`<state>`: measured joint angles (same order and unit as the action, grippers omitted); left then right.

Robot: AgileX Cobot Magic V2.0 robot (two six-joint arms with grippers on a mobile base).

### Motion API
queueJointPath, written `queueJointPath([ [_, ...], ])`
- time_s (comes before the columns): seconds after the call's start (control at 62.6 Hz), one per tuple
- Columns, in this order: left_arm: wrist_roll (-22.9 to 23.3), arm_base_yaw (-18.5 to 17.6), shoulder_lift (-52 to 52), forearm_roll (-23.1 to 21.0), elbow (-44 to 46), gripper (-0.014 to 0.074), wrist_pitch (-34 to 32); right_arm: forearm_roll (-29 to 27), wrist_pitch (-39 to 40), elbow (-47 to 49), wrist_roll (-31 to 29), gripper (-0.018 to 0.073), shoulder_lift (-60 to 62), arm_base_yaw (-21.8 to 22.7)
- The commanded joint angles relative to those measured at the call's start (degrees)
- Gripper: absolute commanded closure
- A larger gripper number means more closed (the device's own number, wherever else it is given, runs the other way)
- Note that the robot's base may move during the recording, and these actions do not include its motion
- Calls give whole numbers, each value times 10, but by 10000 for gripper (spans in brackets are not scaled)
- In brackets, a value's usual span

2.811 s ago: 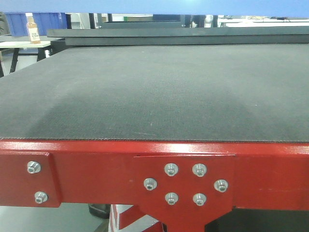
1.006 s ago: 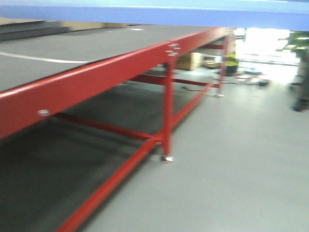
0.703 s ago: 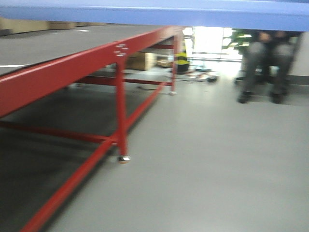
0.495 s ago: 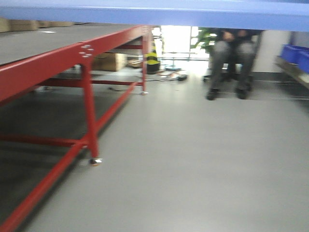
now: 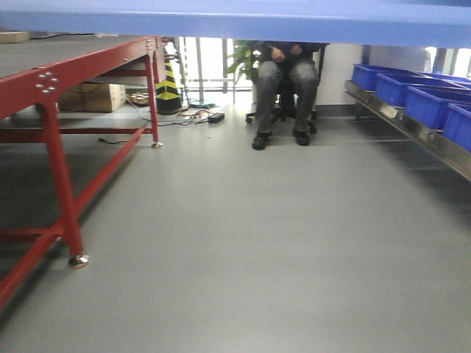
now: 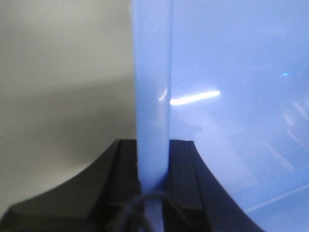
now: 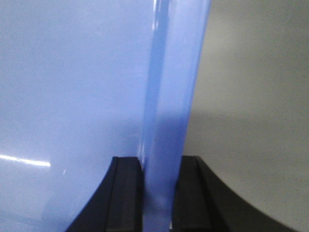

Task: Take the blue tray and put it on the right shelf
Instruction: 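Hold the tray raised with both grippers while driving to the shelf rack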

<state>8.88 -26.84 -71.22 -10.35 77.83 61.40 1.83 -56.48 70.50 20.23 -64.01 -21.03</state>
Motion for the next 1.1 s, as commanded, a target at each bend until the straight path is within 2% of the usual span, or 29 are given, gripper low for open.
queueJointPath([
  [0.0, -14, -2, 15, 19, 17, 645, -16, 36, 31, 18, -13, 503, 10, 5],
  [1.086, -14, -2, 15, -4, 17, 645, -16, 36, 32, 18, -13, 503, 10, 5],
])
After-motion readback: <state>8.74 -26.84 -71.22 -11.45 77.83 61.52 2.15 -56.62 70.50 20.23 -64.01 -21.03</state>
